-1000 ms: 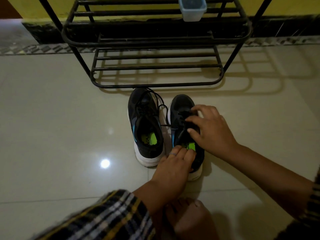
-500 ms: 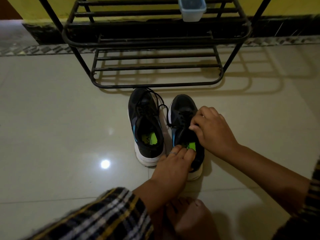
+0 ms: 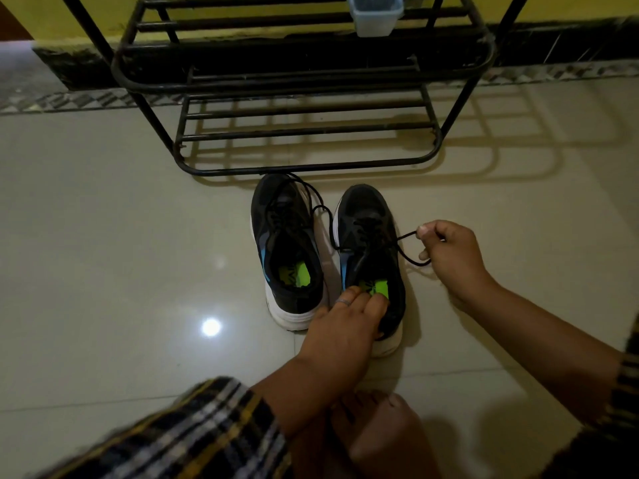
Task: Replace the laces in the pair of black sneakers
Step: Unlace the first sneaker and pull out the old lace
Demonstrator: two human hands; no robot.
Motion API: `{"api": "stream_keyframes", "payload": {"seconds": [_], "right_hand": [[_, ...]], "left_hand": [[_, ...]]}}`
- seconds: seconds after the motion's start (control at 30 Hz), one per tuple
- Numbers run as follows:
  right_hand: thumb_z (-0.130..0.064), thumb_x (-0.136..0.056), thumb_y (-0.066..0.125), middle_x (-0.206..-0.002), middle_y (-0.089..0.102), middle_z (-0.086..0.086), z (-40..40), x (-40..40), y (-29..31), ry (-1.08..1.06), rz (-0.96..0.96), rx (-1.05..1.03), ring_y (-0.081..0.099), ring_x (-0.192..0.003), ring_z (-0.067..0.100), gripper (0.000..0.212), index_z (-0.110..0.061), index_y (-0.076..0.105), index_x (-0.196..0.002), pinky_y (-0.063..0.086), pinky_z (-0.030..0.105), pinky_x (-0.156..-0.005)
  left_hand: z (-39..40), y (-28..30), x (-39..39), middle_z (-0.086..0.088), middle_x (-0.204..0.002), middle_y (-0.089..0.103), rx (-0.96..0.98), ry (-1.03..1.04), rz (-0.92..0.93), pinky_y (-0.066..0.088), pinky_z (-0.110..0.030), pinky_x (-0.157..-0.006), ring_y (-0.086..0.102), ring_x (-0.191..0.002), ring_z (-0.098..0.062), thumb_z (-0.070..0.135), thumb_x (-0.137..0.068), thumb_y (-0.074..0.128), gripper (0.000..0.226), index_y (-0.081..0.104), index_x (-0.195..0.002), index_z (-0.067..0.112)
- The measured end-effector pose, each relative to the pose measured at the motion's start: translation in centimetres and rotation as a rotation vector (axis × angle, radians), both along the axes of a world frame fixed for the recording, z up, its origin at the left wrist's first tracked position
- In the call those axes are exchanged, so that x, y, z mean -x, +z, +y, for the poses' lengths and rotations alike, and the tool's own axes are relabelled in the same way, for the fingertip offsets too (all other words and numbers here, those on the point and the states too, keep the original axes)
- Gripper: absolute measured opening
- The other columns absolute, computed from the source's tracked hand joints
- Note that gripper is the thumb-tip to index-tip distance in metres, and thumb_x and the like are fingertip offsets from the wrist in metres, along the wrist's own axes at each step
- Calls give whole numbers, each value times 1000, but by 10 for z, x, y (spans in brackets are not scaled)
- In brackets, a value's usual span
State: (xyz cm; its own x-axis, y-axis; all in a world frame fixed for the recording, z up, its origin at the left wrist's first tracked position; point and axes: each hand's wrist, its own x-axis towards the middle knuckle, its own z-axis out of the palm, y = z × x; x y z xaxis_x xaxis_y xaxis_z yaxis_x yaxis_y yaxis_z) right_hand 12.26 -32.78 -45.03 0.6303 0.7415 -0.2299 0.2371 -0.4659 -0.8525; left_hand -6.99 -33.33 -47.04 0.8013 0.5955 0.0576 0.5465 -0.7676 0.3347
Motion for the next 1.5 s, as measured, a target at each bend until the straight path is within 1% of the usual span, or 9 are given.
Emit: {"api": "stream_keyframes", "payload": {"seconds": [0.23,0.37,0.63,0.8,0.9,1.0,1.07,1.17,1.5], "right_hand": [[-21,-93,57,-73,58,5,3,-22,-12,-168,35,106,52,-76,25,22,-14,60,-72,45,37,-80],[-22,-93,56,-63,53,1,-4,-21,-21,-117,-14,158,54,-76,26,20,-13,61,-76,42,32,-77],[-20,-94,56,-58,43,5,0,-24,-30,-200,94,192,40,-58,19,22,-4,60,-79,36,28,-68],[-22,-93,56,-65,49,12,2,-45,-32,-345,66,192,46,-66,23,38,-12,51,-57,34,29,-61],[-28,-91,58,-89,58,12,2,-30,-17,-143,-47,197,53,-83,25,25,-4,64,-91,40,31,-78],[-35,-89,59,-126,49,8,-2,3,6,145,-467,225,46,-116,28,43,-15,52,-126,38,41,-97],[-35,-87,61,-125,51,6,-4,21,18,309,-639,130,46,-114,28,41,-17,54,-123,38,42,-96],[-30,-86,64,-111,60,3,-4,30,17,460,-598,117,53,-103,25,29,-16,59,-111,42,36,-88],[-6,-89,54,-100,67,1,-11,24,6,408,-452,-34,64,-86,22,28,-17,54,-115,52,35,-74]], "left_hand": [[0,0,0,-2,-101,66,17,1,23,53,-37,-59,61,-107,-26,17,-69,77,42,53,-103,18],[-1,2,0,-6,-116,62,64,8,16,51,-43,-75,51,-121,-28,15,-82,65,33,53,-113,16],[-2,-3,0,0,-99,67,-25,5,-6,55,-49,-78,63,-105,-24,17,-59,83,53,51,-101,21],[-2,-6,0,1,-97,67,-59,19,-16,56,-48,-75,64,-103,-23,21,-59,84,55,48,-100,21],[-2,-8,0,-1,-102,67,-34,16,-15,55,-49,-78,62,-107,-25,19,-64,81,53,46,-104,21],[-1,-6,0,0,-100,67,-51,8,-4,55,-46,-74,63,-105,-25,20,-64,80,52,47,-105,21],[-1,-5,0,1,-97,67,-89,3,6,55,-45,-71,64,-103,-24,24,-63,80,53,48,-105,21],[0,-5,-1,1,-95,68,-125,20,9,55,-42,-67,65,-101,-23,28,-61,81,55,48,-104,19],[-3,-4,1,3,-95,67,-143,44,-16,54,-40,-73,64,-102,-21,29,-66,78,42,54,-99,21]]}}
